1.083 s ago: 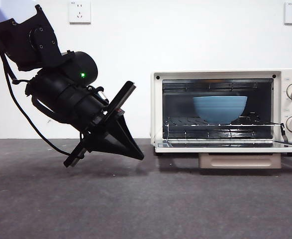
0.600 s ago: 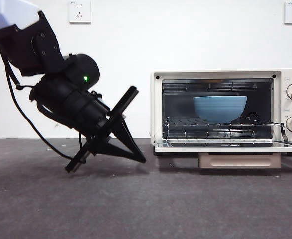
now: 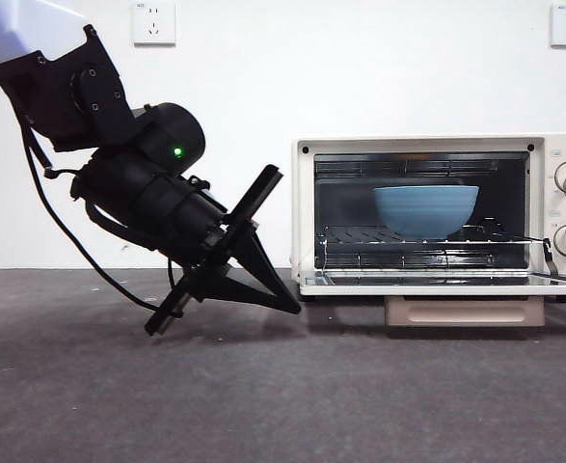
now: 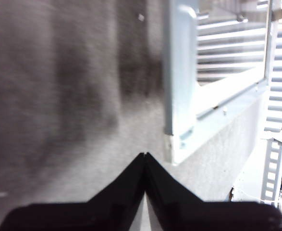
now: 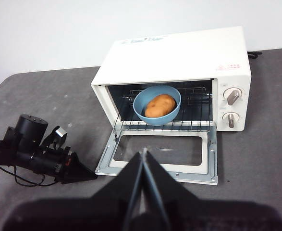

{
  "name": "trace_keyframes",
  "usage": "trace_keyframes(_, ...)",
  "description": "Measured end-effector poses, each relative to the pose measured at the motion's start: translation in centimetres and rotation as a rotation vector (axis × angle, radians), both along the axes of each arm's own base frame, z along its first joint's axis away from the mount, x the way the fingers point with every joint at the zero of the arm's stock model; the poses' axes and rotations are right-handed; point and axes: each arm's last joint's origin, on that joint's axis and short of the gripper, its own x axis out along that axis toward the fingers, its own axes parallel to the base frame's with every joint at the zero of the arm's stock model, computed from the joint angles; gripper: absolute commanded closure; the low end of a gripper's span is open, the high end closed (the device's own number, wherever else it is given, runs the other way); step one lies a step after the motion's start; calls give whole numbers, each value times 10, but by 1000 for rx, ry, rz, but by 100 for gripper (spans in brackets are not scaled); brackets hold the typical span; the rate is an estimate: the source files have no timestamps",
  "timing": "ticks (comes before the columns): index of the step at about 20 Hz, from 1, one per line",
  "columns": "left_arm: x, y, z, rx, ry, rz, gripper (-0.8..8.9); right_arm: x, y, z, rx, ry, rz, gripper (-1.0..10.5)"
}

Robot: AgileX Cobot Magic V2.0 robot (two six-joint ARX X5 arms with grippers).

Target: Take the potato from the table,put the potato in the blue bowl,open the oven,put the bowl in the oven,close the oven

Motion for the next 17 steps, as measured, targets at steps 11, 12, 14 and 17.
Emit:
trace_keyframes(11, 3, -5, -2, -32, 7, 29, 820, 0, 0, 0, 0, 0, 0, 958)
trace_keyframes(12, 3, -5, -2, -38, 6, 27, 820, 0, 0, 0, 0, 1, 0, 958)
trace_keyframes(14, 5, -6, -1, -59, 6, 28, 820, 0, 0, 0, 0, 2, 0, 958)
trace_keyframes(17, 6, -6, 1, -84, 12, 41, 820, 0, 0, 0, -1, 3, 0, 959)
